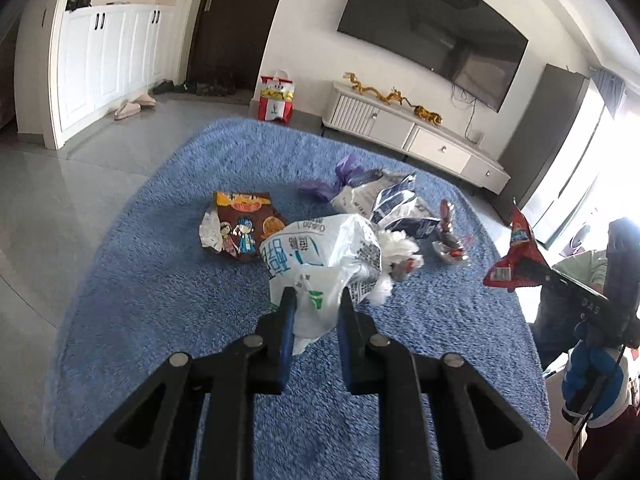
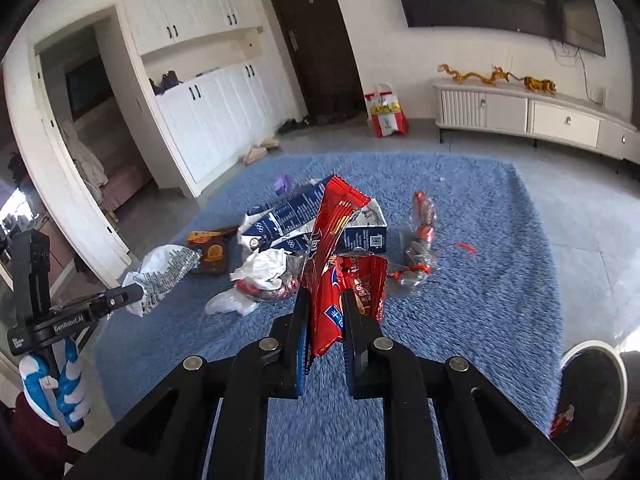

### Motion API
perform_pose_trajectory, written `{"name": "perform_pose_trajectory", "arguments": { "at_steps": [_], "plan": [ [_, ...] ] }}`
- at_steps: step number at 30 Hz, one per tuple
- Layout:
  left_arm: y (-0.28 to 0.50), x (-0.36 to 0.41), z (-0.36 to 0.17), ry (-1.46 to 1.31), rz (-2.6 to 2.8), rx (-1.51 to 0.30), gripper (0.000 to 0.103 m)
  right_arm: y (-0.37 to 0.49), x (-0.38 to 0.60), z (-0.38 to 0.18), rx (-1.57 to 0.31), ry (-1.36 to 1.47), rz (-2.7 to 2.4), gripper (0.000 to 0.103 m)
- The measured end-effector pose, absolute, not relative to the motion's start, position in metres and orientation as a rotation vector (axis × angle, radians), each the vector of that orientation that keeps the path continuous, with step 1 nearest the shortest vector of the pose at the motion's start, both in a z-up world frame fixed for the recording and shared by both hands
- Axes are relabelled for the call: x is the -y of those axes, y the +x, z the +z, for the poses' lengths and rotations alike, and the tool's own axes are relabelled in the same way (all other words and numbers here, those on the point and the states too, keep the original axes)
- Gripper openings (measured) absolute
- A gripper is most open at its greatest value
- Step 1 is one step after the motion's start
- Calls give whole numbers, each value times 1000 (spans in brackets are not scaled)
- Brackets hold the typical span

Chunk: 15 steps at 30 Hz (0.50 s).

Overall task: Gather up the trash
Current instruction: 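Grasp the red snack wrappers with the right tool while the left tool holds the white bag, then carry both items over the bin and open both tools to drop them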

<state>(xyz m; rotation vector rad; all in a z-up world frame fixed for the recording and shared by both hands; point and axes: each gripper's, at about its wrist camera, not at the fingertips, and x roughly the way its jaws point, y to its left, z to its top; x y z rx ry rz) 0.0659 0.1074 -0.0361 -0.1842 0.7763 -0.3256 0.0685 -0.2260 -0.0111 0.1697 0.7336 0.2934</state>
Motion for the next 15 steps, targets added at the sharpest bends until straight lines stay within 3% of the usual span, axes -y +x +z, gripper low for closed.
{"name": "perform_pose_trajectory", "arguments": {
  "at_steps": [15],
  "plan": [
    [34,-69,6,-146,-407,-703,18,5,259,28,-623,103,221,14]
  ]
}}
